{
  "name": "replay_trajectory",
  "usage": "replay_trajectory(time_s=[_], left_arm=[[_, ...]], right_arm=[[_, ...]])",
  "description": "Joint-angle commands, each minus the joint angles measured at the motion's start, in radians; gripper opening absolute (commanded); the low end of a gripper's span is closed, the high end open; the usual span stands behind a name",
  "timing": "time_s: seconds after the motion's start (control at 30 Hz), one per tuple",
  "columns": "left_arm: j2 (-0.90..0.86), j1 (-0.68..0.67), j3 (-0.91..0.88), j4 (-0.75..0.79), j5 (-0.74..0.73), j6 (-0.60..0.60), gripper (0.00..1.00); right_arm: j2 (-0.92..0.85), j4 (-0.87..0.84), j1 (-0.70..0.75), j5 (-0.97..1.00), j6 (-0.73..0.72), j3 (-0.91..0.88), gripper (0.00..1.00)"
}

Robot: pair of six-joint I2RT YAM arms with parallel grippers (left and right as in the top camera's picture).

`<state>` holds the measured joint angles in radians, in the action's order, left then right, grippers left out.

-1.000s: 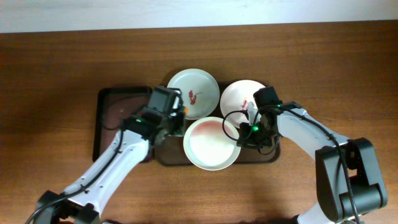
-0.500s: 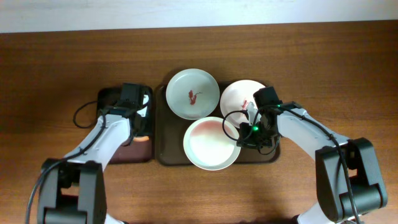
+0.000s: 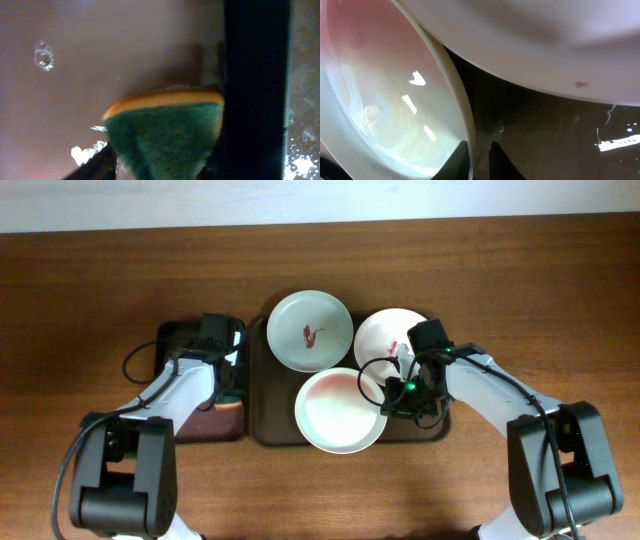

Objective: Clean dirty plates on tray and stack at the side
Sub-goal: 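Return the sponge with the left gripper to the black tray, then lift the cleaned plate with the right gripper and place it right of the tray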

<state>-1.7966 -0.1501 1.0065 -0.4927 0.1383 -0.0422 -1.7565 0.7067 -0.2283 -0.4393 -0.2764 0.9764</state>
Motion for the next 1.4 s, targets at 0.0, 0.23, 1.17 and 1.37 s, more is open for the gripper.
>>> replay_trajectory(time_s=[0.0,0.23,1.17,1.37], left_arm=[[-0.037,0.003,0.006,0.027,-0.011,0.009,0.30],[-0.009,0.003,0.029,0.042,0.004,0.010,0.43],[-0.038,0.003,0.075,-0.007,-0.098,0.009,0.62],[-0.039,0.003,0.075,-0.009,-0.098,0.009,0.21]], right_arm=[[-0.002,0.004,-0.002,0.002,0.006,0.010,0.16],[-0.002,0.004,-0.002,0.002,0.006,0.010,0.16],[-0.002,0.011,-0.002,0.002,0.005,0.010,0.15],[-0.002,0.011,-0.002,0.002,0.005,0.010,0.14]])
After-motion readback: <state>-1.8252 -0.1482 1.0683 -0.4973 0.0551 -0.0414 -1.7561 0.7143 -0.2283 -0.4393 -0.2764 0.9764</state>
